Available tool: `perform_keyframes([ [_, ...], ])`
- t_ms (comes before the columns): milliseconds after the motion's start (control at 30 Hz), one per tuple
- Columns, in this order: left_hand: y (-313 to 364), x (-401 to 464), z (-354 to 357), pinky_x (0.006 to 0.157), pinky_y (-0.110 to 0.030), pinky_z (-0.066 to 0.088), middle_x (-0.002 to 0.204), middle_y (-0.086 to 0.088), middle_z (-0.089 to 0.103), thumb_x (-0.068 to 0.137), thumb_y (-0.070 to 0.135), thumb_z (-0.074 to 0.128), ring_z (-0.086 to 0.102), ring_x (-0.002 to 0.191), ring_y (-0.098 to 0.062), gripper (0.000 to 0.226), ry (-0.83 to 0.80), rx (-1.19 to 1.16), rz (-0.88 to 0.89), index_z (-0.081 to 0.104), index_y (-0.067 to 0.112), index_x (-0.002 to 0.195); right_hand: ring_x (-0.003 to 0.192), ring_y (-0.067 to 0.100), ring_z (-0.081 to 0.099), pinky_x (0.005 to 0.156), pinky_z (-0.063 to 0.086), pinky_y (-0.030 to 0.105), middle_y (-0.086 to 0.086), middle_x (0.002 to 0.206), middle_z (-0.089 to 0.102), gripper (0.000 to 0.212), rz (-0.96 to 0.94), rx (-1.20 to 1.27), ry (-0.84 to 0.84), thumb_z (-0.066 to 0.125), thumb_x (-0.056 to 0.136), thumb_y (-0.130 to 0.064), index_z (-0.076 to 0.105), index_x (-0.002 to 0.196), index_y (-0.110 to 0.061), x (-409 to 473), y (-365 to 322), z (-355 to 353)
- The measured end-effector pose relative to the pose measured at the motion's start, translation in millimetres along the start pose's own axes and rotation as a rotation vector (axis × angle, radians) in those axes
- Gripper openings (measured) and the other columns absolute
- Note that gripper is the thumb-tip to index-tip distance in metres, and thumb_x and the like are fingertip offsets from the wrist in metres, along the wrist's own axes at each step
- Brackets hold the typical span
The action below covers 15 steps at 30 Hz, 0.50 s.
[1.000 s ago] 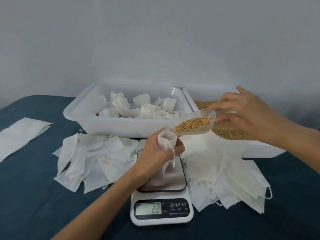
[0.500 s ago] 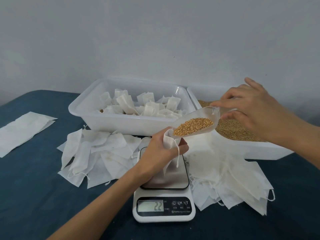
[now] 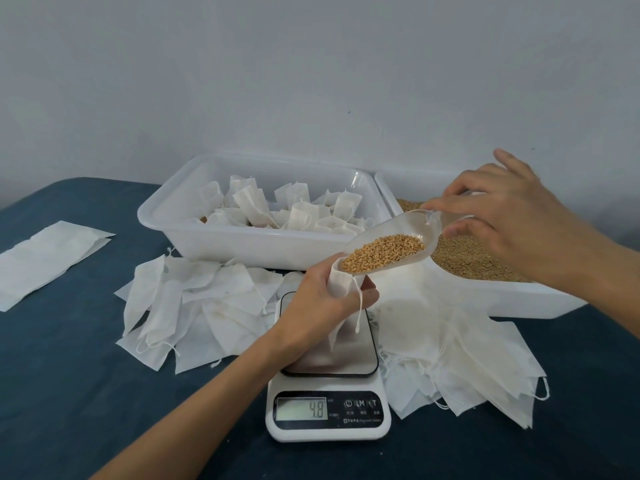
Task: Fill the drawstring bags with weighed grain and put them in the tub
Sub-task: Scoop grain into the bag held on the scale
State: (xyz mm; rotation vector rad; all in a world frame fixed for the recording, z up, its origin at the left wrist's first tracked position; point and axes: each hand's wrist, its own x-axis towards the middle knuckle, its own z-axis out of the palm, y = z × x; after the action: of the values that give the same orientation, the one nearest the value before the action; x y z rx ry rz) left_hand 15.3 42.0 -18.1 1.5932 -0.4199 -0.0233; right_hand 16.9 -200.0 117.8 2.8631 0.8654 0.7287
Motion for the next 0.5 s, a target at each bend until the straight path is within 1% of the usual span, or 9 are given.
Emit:
perform_keyframes([
  [233, 0.5, -0.3, 0.0, 0.077, -0.013, 0.051, 0.095, -0.008, 0.075, 0.090, 0.002, 0.077, 0.068, 0.083, -0.006, 0.013, 0.005, -0.007, 0.009, 0.069, 0.005, 0.100, 0.099, 0.038, 0.063, 0.119, 0.019, 0.062, 0.010, 0.100, 0.068, 0.033, -0.017, -0.018, 0.020, 0.077, 0.084, -0.003, 0.076, 0.115, -0.013, 0.4, -2.2, -1.6],
  [500, 1.5, -1.0, -0.3, 0.075, -0.013, 0.051, 0.094, -0.007, 0.076, 0.089, 0.002, 0.078, 0.069, 0.082, -0.005, 0.014, -0.003, -0.032, 0.007, 0.069, 0.008, 0.100, 0.098, 0.039, 0.063, 0.119, 0.019, 0.063, 0.012, 0.100, 0.068, 0.033, -0.013, -0.028, 0.020, 0.078, 0.083, -0.005, 0.076, 0.116, -0.012, 0.9, -5.2, -4.6],
])
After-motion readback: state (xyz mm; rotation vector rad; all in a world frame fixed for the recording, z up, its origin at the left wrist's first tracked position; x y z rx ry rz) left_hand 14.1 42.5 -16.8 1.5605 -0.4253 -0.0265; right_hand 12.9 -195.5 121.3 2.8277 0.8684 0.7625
